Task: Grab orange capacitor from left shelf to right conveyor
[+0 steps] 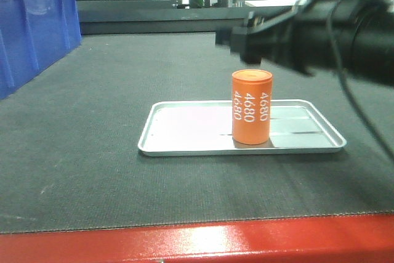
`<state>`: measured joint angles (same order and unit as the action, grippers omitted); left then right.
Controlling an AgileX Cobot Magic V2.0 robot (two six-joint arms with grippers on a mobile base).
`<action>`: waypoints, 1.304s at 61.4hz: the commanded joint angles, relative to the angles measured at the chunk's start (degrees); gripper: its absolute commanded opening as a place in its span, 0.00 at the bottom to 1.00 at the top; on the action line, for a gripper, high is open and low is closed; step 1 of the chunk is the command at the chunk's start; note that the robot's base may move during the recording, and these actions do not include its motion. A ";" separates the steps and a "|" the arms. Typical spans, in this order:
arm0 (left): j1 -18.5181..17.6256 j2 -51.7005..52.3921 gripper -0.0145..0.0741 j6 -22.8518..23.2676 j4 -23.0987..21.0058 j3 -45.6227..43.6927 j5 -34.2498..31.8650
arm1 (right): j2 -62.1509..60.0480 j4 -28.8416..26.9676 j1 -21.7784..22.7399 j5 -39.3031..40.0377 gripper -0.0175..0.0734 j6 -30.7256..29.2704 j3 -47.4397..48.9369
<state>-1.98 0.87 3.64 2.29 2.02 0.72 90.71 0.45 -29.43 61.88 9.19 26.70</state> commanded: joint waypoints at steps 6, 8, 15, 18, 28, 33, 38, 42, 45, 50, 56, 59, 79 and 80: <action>0.02 0.54 0.02 0.42 -0.13 1.24 -5.34 | -10.03 3.36 0.01 1.29 0.85 -0.54 1.19; 0.02 0.54 0.02 0.42 -0.13 1.24 -5.34 | -12.14 4.73 0.01 -0.45 0.85 -0.54 1.08; 0.02 0.54 0.02 0.42 -0.13 1.24 -5.34 | -21.11 7.41 0.01 -10.99 0.76 -0.54 1.08; 0.02 0.54 0.02 0.42 -0.13 1.24 -5.34 | -24.59 7.41 0.01 -15.55 0.70 -0.54 1.08; 0.02 0.54 0.02 0.42 -0.13 1.24 -5.34 | -36.51 7.41 0.01 -28.62 0.31 -0.12 1.08; 0.02 0.54 0.02 0.42 -0.13 1.24 -5.34 | -41.23 7.41 0.01 -33.40 0.25 0.15 1.08; 0.02 0.54 0.02 0.42 -0.13 1.24 -5.34 | -44.56 7.41 0.01 -35.99 0.25 0.15 1.08; 0.02 0.54 0.02 0.42 -0.13 1.24 -5.34 | -46.13 7.41 0.01 -36.93 0.25 0.15 1.08; 0.02 0.54 0.02 0.42 -0.13 1.24 -5.34 | -46.65 7.41 0.01 -36.93 0.25 0.15 1.08; 0.02 0.54 0.02 0.42 -0.13 1.24 -5.34 | -46.83 7.41 0.01 -36.62 0.25 0.15 1.08; 0.02 0.54 0.02 0.42 -0.13 1.24 -5.34 | -46.83 7.34 0.01 -36.46 0.25 0.15 1.08; 0.02 0.54 0.02 0.42 -0.13 1.24 -5.34 | -46.83 7.34 0.01 -36.32 0.25 0.15 1.08; 0.02 0.54 0.02 0.42 -0.13 1.24 -5.34 | -46.81 4.22 4.67 -35.95 0.25 -1.75 1.06; 0.02 0.54 0.02 0.42 -0.13 1.24 -5.34 | -47.53 3.95 5.67 -36.03 0.25 -2.63 1.06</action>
<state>-1.98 0.87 3.64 2.29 2.02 0.72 44.45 6.26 -26.56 20.80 8.68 26.15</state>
